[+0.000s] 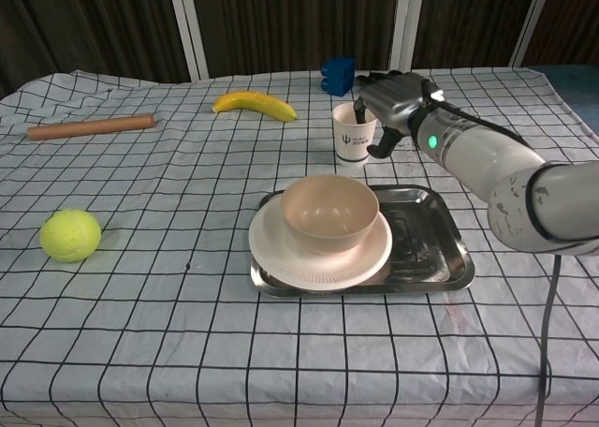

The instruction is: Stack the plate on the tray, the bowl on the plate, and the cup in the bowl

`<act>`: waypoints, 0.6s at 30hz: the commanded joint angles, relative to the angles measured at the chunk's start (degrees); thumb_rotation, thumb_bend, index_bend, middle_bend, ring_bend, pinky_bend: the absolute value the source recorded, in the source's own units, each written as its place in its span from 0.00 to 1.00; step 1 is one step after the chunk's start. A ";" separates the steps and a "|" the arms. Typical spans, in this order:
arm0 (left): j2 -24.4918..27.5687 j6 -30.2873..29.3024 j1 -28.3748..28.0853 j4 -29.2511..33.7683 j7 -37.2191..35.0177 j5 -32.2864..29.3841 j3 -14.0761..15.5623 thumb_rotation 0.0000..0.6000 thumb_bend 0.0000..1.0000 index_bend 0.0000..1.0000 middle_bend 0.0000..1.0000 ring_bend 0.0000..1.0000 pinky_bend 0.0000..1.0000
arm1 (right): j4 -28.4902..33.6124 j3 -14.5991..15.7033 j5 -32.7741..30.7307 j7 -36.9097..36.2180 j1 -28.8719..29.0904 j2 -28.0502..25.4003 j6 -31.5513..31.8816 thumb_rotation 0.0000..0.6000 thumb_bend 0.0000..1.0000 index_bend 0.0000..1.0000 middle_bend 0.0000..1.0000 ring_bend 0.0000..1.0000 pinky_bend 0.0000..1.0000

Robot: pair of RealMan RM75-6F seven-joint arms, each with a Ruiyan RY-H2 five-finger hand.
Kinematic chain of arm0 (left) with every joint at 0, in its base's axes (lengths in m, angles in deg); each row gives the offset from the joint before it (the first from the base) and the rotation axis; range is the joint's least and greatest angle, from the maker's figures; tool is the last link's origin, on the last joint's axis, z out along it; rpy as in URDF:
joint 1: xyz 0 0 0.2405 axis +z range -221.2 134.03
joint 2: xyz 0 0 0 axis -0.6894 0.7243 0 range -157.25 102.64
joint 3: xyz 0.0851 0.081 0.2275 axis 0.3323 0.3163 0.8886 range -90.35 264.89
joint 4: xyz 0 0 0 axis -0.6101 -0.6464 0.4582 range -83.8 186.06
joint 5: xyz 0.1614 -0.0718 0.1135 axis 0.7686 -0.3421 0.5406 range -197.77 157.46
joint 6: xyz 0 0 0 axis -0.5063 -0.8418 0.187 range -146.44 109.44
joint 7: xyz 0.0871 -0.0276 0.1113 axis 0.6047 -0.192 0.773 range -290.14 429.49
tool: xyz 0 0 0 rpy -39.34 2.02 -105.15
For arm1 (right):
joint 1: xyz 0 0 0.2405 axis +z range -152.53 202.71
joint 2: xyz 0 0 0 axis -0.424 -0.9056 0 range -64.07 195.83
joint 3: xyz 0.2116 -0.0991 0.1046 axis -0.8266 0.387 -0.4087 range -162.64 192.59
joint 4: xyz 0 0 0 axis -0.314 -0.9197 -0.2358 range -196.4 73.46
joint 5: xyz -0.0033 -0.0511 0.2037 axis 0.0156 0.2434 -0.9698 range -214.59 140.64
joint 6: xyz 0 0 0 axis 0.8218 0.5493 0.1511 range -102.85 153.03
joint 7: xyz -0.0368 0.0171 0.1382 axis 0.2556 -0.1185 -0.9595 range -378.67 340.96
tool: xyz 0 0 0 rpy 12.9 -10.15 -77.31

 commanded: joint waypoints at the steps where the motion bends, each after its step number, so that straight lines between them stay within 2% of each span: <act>1: 0.11 -0.03 0.01 0.07 -0.03 -0.01 -0.03 1.00 0.33 0.00 0.00 0.00 0.00 | -2.21 -0.31 0.15 -0.42 0.75 1.55 -0.12 1.00 0.35 0.55 0.00 0.00 0.00; 10: 0.61 0.11 0.03 0.51 -0.48 -0.12 -0.14 1.00 0.33 0.00 0.00 0.00 0.00 | -4.37 -0.50 1.53 -2.05 1.03 2.57 0.44 1.00 0.47 0.62 0.00 0.00 0.00; 13: 0.76 0.00 0.07 0.74 -0.57 -0.11 -0.18 1.00 0.33 0.00 0.00 0.00 0.00 | -2.22 -0.84 2.18 -3.26 0.50 1.35 1.60 1.00 0.48 0.61 0.00 0.00 0.00; 18: 0.85 -0.21 0.25 0.90 -0.49 -0.32 -0.30 1.00 0.33 0.00 0.00 0.00 0.00 | 7.52 -0.88 4.59 -6.05 -1.81 -3.41 5.59 1.00 0.48 0.61 0.00 0.00 0.00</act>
